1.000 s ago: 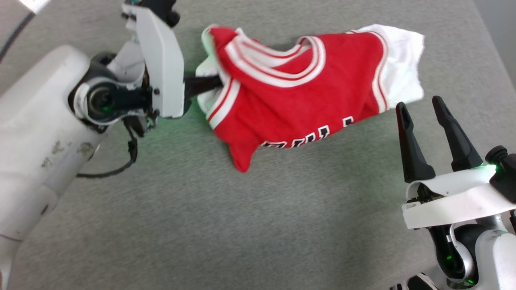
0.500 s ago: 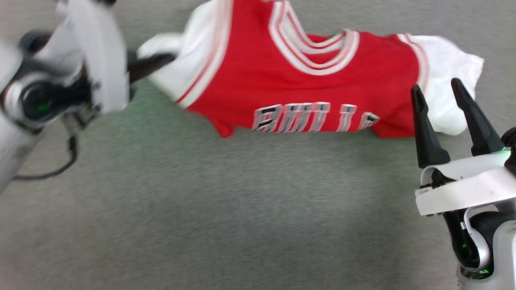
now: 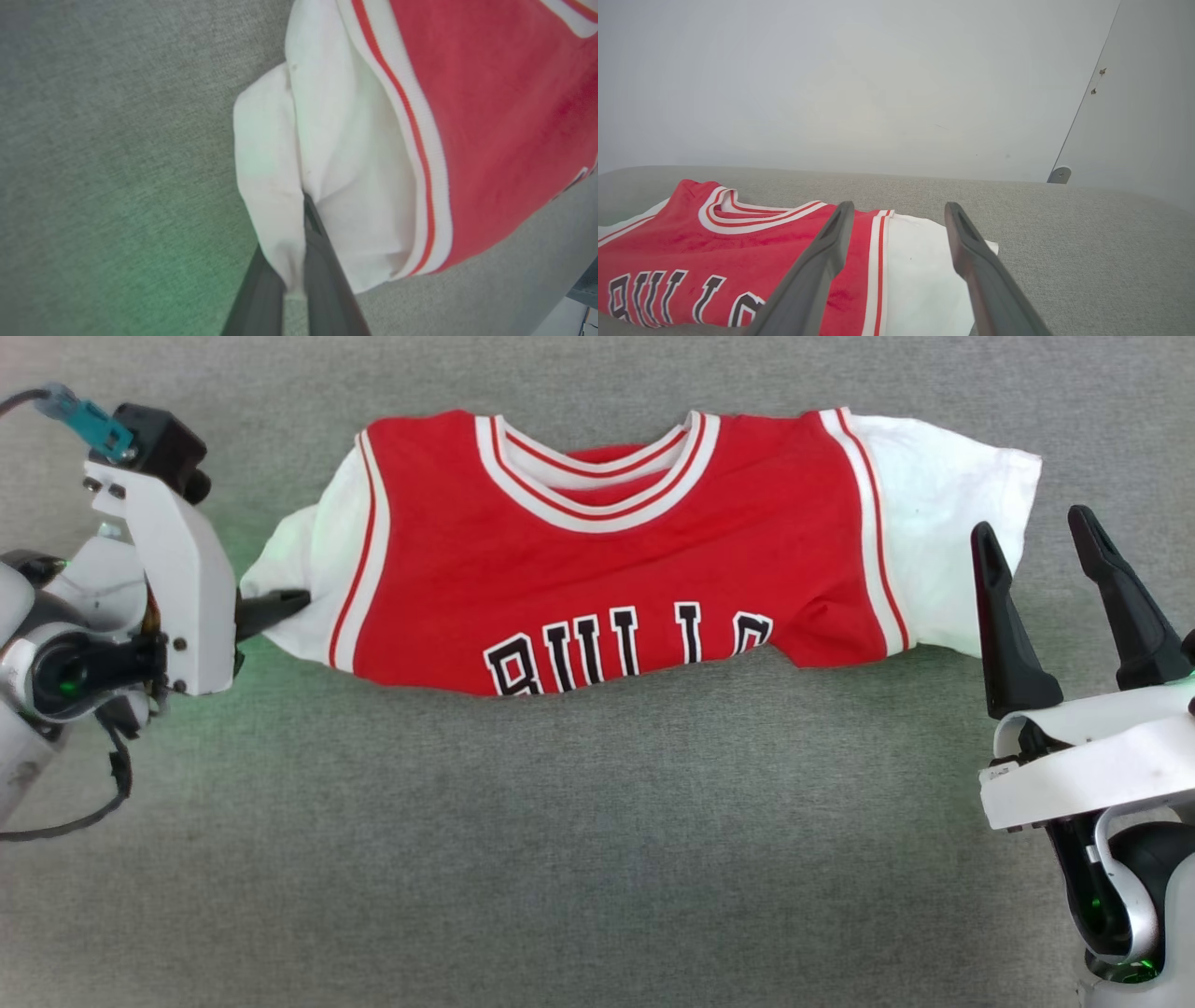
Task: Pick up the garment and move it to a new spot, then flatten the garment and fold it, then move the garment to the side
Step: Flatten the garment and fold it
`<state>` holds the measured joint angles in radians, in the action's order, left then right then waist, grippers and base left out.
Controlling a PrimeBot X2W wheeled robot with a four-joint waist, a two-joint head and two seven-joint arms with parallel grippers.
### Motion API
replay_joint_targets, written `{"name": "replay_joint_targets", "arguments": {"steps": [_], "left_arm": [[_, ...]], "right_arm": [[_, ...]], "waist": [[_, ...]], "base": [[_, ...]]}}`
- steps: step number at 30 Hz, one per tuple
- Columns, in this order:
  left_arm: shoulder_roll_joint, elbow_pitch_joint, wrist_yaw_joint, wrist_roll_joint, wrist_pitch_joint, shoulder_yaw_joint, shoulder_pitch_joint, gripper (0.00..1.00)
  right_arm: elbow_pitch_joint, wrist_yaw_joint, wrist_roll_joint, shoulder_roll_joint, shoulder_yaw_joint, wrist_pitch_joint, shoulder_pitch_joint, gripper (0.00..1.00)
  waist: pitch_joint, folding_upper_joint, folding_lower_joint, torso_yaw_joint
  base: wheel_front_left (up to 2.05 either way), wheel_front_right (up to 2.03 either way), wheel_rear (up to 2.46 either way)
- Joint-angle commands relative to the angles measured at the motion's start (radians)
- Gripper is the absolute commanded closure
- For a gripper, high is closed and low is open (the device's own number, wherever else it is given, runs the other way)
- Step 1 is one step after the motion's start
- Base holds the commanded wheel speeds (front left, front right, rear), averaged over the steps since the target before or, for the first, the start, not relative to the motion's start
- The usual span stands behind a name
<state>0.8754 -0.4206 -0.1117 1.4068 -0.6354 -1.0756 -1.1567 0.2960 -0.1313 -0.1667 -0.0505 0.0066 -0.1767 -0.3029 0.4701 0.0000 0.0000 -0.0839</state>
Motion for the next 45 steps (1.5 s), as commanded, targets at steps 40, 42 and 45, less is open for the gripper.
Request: {"name": "replay_joint_targets", "arguments": {"steps": [40, 42, 45], "left_arm": [[0.141, 0.064, 0.039, 0.003, 0.205, 0.073, 0.022, 1.0], [0.142, 0.048, 0.056, 0.007, 0.215, 0.067, 0.053, 1.0], [0.127, 0.025, 0.057, 0.028, 0.231, 0.065, 0.086, 1.0]], "right_arm": [[0.011, 0.001, 0.0, 0.0, 0.018, -0.023, -0.001, 0.0], [0.007, 0.001, 0.0, 0.001, 0.023, -0.028, -0.006, 0.0], [0.001, 0.001, 0.016, 0.001, 0.03, -0.044, -0.012, 0.0]], "waist": [[0.006, 0.0, 0.0, -0.009], [0.008, 0.0, 0.0, -0.012], [0.009, 0.0, 0.0, -0.017]], "base": [[0.0, 0.0, 0.0], [0.0, 0.0, 0.0], [0.0, 0.0, 0.0]]}}
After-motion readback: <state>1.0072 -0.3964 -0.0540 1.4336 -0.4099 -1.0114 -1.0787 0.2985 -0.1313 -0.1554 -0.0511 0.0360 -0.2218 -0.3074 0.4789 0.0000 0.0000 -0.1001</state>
